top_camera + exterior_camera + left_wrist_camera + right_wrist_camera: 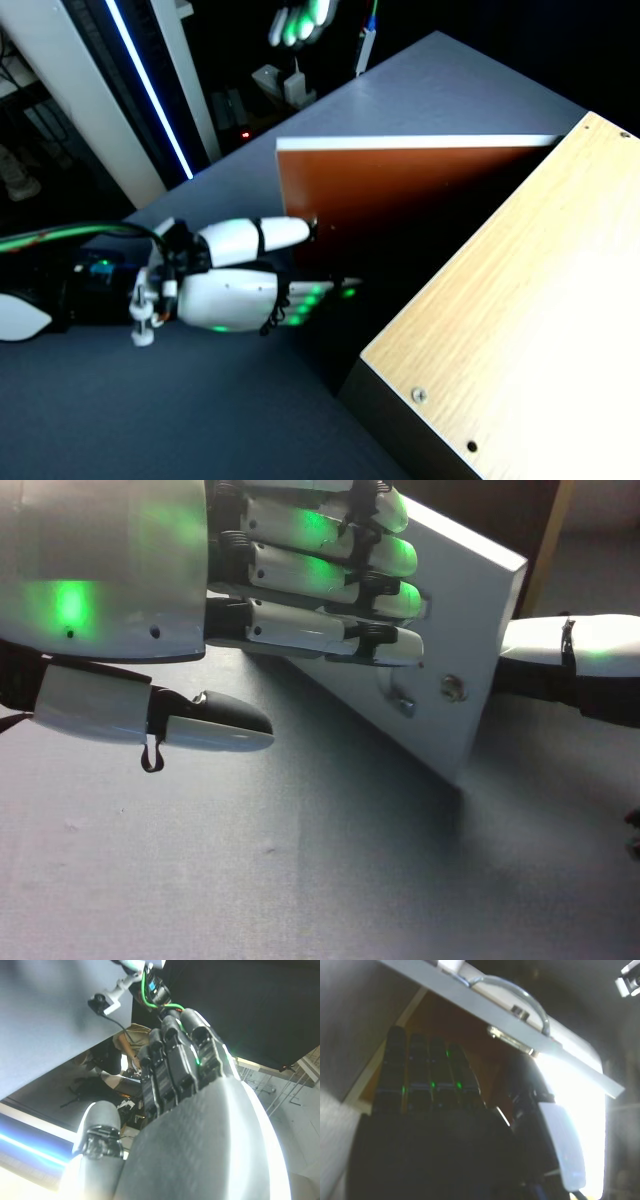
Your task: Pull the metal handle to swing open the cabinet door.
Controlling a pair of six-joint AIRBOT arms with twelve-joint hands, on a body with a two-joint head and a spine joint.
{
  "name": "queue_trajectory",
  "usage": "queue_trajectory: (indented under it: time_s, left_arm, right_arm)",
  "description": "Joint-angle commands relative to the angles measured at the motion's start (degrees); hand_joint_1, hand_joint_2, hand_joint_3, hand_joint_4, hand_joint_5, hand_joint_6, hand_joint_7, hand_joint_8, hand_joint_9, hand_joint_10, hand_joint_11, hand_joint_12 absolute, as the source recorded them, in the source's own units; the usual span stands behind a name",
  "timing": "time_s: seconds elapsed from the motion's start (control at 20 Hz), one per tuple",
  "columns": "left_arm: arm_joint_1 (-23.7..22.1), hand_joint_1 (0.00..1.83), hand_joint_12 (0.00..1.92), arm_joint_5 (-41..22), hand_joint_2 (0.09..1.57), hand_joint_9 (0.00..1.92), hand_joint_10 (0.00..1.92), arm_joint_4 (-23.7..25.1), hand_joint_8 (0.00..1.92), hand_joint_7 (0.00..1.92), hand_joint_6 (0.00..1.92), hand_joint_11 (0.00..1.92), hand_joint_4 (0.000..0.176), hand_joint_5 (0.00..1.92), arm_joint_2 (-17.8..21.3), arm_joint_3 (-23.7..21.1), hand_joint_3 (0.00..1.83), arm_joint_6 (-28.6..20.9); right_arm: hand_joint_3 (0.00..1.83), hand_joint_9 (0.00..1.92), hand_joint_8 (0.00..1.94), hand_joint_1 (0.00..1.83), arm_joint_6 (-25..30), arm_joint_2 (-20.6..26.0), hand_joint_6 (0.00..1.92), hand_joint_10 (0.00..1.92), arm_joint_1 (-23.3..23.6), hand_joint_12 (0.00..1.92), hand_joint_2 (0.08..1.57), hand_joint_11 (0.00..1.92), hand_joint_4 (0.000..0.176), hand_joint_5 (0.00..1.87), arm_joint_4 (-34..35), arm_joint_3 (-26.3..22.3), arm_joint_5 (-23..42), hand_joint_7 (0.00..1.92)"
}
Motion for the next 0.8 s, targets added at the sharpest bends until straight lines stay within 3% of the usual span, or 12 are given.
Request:
queue_trajectory:
  time_s: [0.0, 0.45, 0.75]
  left_arm:
    - [-0.61, 0.0, 0.77, -1.44, 1.47, 0.36, 0.0, -5.71, 0.0, 0.39, 0.0, 0.0, 0.0, 0.35, 0.41, 0.07, 0.0, 0.46]
    - [-0.61, 0.0, 0.75, -1.44, 1.48, 0.35, 0.0, -5.71, 0.0, 0.38, 0.0, 0.0, 0.0, 0.34, 0.41, 0.07, 0.0, 0.46]
    - [-0.61, 0.0, 0.77, -1.44, 1.47, 0.36, 0.0, -5.71, 0.0, 0.39, 0.0, 0.0, 0.0, 0.36, 0.41, 0.07, 0.0, 0.46]
  right_arm:
    - [0.0, 0.13, 0.0, 0.0, 0.15, 0.47, 0.0, 0.0, 0.62, 0.48, 1.57, 0.0, 0.0, 0.1, 1.59, -0.55, 5.84, 0.12]
    - [0.0, 0.13, 0.0, 0.0, -0.18, 1.19, 0.0, 0.0, 0.61, 0.46, 1.57, 0.0, 0.0, 0.1, -9.79, -2.67, 3.88, 0.12]
    - [0.0, 0.13, 0.0, 0.0, -0.18, 1.33, 0.0, 0.0, 0.61, 0.48, 1.57, 0.0, 0.0, 0.1, -12.21, -3.02, 3.21, 0.12]
